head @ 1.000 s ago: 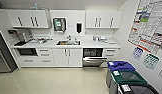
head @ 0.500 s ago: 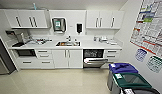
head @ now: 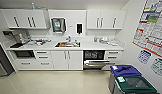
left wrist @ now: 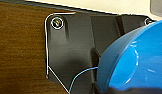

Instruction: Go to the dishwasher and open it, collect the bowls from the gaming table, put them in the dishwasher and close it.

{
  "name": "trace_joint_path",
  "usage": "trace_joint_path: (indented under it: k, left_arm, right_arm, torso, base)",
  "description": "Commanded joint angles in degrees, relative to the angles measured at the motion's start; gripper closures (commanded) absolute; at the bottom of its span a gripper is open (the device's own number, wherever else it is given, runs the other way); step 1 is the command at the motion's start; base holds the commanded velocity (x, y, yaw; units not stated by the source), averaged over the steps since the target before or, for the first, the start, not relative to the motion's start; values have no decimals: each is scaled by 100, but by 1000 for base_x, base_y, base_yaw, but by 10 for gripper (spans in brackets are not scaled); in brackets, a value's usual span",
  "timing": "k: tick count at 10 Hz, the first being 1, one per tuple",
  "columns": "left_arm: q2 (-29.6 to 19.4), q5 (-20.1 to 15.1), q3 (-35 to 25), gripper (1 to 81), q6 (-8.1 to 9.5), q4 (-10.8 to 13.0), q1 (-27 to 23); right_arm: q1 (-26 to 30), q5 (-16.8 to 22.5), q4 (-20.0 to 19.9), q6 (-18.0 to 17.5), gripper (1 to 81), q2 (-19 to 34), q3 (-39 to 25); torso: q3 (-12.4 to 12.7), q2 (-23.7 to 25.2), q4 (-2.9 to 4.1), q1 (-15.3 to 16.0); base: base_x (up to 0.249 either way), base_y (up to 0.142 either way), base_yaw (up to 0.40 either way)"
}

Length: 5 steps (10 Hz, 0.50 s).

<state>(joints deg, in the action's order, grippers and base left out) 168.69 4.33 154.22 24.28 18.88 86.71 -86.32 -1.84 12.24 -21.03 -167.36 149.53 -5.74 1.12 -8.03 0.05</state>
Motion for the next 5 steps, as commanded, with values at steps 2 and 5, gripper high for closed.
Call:
trace_joint_path:
  k: [2,5]
  left_arm:
    - [-55,-266,11,811,15,-7,-185]
    - [-55,-266,11,811,24,-7,-202]
  right_arm:
    - [268,307,33,2,811,34,14]
    - [268,307,33,2,811,34,23]
  torso:
    - [0,-2,0,2]
    - [0,-2,0,-2]
  base:
    - [98,0,0]
    - [86,0,0]
